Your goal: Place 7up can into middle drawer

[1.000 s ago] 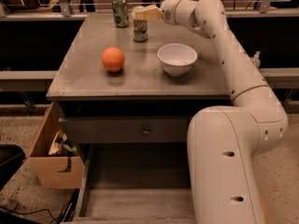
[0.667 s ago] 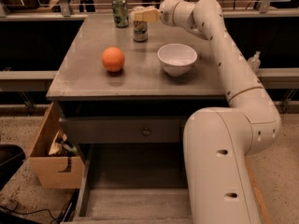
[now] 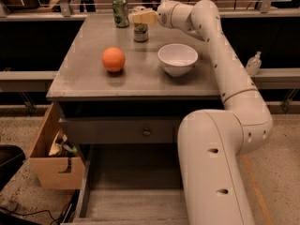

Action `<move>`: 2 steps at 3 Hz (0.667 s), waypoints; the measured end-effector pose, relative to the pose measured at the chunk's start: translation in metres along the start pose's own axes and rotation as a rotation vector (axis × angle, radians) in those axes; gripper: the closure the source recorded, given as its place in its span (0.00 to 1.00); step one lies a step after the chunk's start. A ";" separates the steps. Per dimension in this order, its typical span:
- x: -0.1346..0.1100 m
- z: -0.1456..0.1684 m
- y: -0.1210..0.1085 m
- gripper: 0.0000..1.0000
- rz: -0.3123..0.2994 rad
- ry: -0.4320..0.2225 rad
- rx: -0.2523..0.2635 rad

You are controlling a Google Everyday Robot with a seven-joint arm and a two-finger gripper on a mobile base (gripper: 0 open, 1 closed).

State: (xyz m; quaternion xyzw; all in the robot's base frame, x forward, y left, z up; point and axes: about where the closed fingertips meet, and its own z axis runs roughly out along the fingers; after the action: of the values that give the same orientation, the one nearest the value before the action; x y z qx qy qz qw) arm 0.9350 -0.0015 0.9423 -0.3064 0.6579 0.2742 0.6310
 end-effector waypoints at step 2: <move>0.015 0.013 0.007 0.02 0.033 0.007 -0.031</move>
Offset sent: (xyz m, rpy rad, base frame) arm 0.0143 0.0086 -0.0164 0.0269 0.0441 0.0358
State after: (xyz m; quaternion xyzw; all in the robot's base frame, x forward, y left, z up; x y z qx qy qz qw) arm 0.9379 0.0123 0.9262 -0.3062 0.6606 0.2939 0.6192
